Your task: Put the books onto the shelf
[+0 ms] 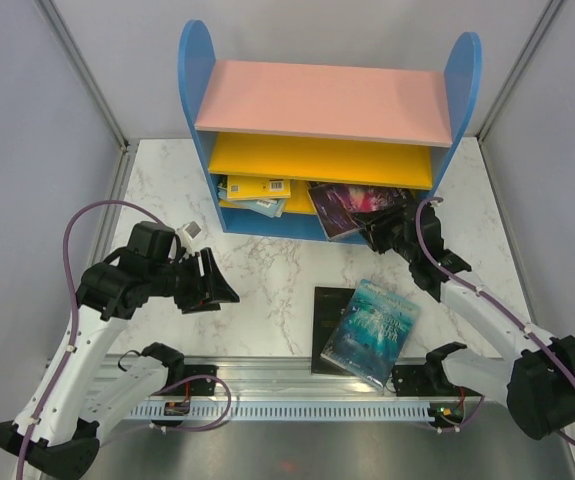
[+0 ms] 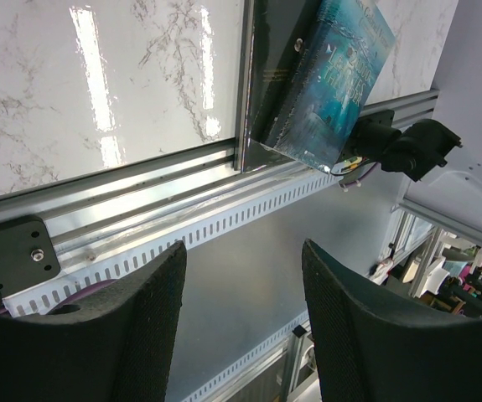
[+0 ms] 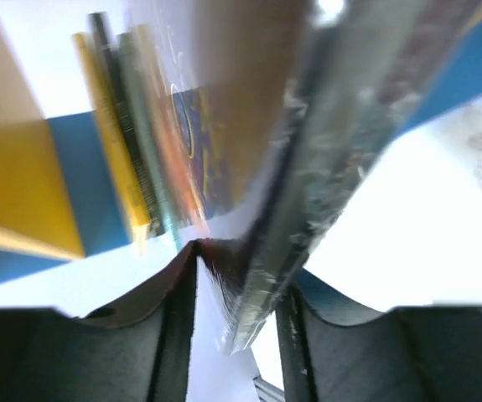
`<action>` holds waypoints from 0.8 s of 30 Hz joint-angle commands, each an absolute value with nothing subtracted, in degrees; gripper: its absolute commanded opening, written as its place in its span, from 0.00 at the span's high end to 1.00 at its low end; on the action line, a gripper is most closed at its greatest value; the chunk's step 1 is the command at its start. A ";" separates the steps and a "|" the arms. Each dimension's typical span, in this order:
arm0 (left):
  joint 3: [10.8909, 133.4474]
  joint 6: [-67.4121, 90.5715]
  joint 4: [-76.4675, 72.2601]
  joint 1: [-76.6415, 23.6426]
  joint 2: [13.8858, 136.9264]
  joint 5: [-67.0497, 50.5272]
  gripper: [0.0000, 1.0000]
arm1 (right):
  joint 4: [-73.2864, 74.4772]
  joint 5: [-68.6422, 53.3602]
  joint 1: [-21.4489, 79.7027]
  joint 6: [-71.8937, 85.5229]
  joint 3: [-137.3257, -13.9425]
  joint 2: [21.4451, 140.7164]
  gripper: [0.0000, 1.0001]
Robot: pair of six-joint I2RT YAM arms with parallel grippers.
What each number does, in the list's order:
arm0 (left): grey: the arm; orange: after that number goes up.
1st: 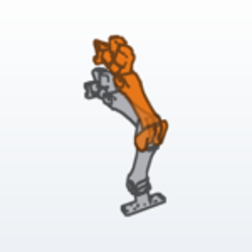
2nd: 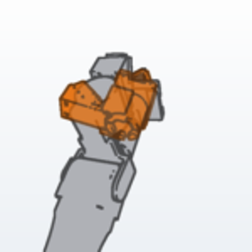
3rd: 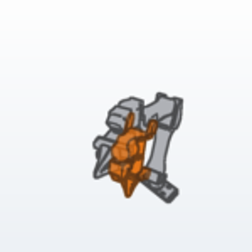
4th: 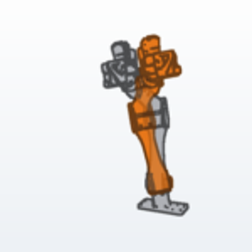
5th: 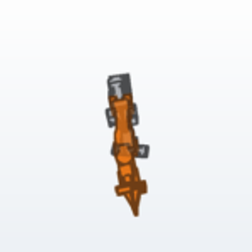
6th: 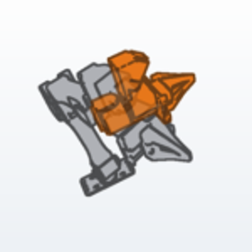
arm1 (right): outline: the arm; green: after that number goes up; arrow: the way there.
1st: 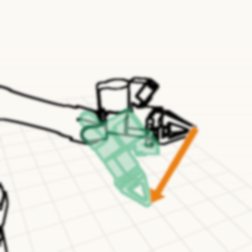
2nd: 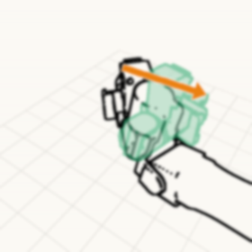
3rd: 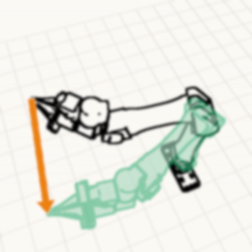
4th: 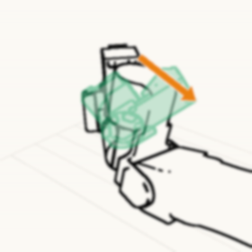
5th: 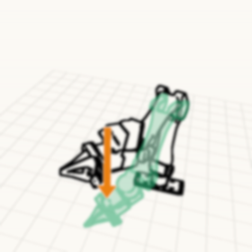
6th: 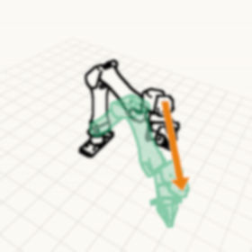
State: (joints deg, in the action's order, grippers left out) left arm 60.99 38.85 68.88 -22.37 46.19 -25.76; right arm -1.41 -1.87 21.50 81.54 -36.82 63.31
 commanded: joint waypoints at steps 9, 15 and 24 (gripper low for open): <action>61.35 36.65 68.03 -22.50 45.70 -25.93 0.39 | 3.87 1.05 21.27 76.73 -43.59 59.76 0.91; 61.08 36.91 68.47 -22.50 45.09 -26.02 0.40 | 3.78 1.49 21.27 77.52 -45.18 64.15 1.00; 60.29 37.27 69.61 -22.50 43.33 -25.84 0.40 | 0.44 10.87 21.27 84.89 -40.36 61.80 1.00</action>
